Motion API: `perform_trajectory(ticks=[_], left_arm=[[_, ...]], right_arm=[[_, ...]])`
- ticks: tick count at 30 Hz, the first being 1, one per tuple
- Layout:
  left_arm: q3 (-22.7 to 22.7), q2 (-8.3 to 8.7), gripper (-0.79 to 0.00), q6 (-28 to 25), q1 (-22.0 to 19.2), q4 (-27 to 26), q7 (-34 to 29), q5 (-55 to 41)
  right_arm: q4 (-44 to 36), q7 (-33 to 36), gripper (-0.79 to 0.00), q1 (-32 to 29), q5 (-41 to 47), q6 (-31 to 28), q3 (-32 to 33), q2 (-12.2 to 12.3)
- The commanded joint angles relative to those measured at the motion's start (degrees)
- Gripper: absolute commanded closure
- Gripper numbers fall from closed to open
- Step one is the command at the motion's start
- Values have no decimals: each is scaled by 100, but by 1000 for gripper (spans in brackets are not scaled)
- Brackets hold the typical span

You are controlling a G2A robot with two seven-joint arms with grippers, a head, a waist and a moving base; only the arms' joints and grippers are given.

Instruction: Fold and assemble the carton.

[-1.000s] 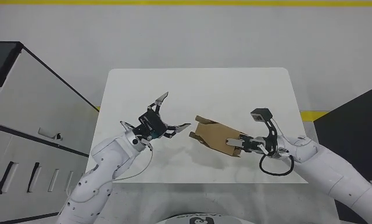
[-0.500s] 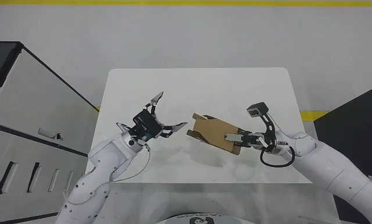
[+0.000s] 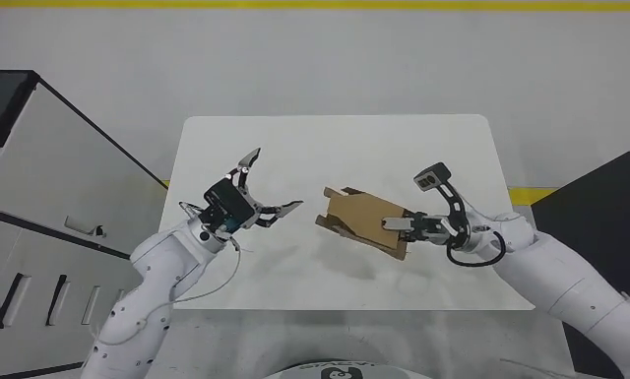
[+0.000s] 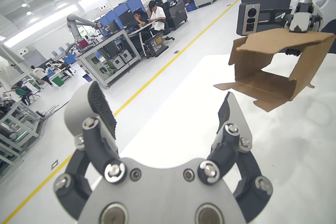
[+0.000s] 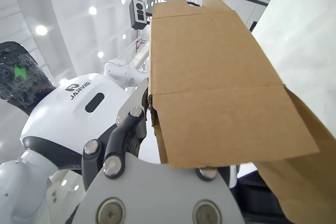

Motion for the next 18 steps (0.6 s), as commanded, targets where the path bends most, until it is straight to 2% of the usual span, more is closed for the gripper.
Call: perform_trajectory(ticks=[1,11,16,18], left_arm=[[-106,26,-785,-144,54,-24,46,73],[-548,117,-785,-642,193,-17,311,22],[-629,157,-785,-1008,111,12,315,33],[-629,157,-785,-1008,111,12,315,33]], right_arm=[[58,358,0,69,150,357,102,-70],[866,1465,0,530,204,1464,534,-632],[1346,1892,0,870,42,1891,581,-970],[1389,1967,0,917,33,1965,578,-1017]])
